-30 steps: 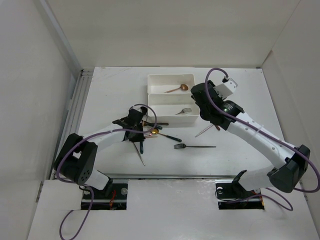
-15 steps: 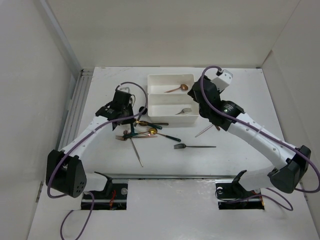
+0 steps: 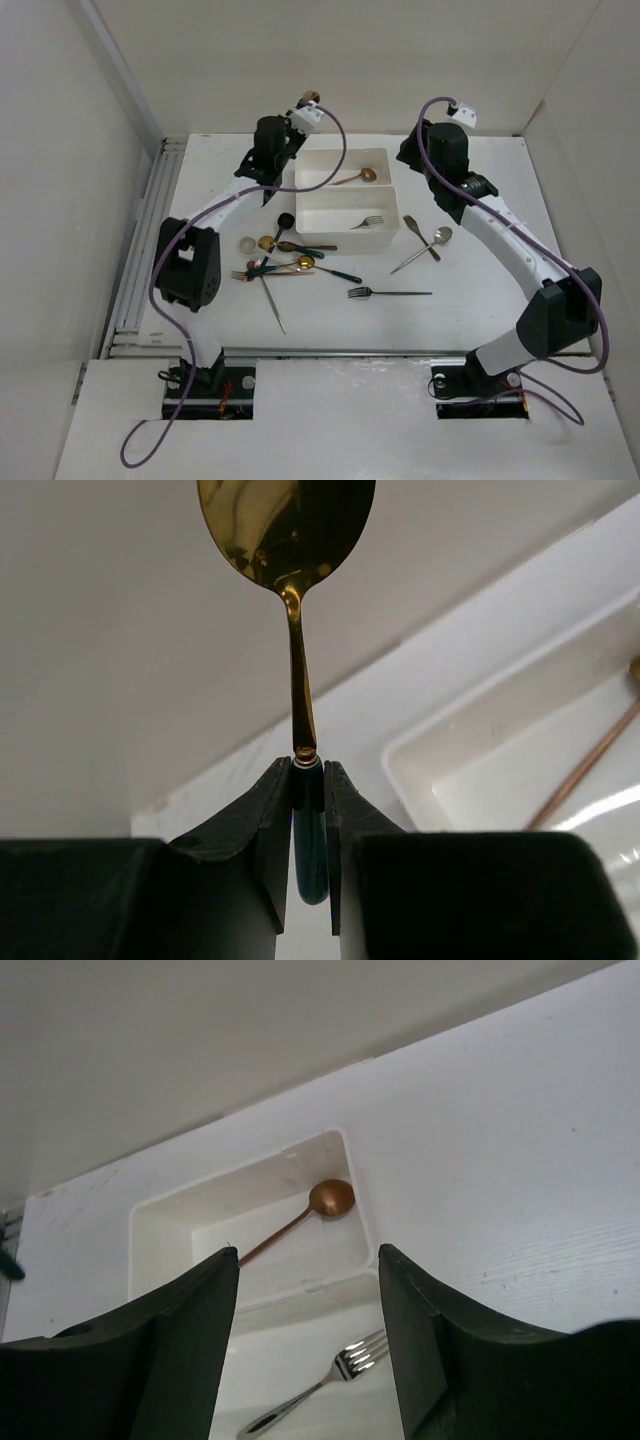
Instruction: Sort the eating utensils into containers
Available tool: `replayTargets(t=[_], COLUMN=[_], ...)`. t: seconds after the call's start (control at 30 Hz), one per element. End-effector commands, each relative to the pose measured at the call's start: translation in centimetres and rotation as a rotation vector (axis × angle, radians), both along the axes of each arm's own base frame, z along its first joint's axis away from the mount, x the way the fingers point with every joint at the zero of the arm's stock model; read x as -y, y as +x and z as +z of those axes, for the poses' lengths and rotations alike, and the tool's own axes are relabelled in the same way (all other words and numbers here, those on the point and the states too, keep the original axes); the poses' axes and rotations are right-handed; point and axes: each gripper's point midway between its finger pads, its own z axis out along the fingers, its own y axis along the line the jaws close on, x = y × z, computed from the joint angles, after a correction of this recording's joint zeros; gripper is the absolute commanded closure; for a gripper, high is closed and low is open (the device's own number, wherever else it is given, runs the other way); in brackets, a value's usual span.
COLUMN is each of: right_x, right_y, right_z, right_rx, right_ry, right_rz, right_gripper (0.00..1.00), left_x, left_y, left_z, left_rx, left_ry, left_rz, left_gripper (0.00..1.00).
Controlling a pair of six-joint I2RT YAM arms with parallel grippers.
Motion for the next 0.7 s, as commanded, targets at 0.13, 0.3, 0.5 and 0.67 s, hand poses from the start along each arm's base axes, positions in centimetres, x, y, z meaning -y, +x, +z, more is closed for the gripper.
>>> replayTargets(t=[0.13,0.3,0.5,0.67], right_x=[0.4,2.3,2.8,2.7], right_y=[2.7,3.4,3.5,2.8], right_z=[2.1,1.1,0.6,2.2], right_rx=[0.076,0.054,0.043,0.075], right_ry=[-0.027,-0.016,-0.015,-0.031], right_rz=[0.075,0.057,0.058,0.085], right_gripper=[0.38,0.38,0.34,0.27], left_x=[9.2,12.9,13.2,11.1], left_y=[2.9,2.5,1.8,2.5], left_z=[3.6,0.5,-3.0,-1.1], left_rx=[0.289,0.247,0.144,0.076], left_ry=[0.202,0.179,0.128,0.014], left_rz=[-0.343,-0.457,-0.453,-0.339], left_gripper=[1.00,1.00,0.61,0.32])
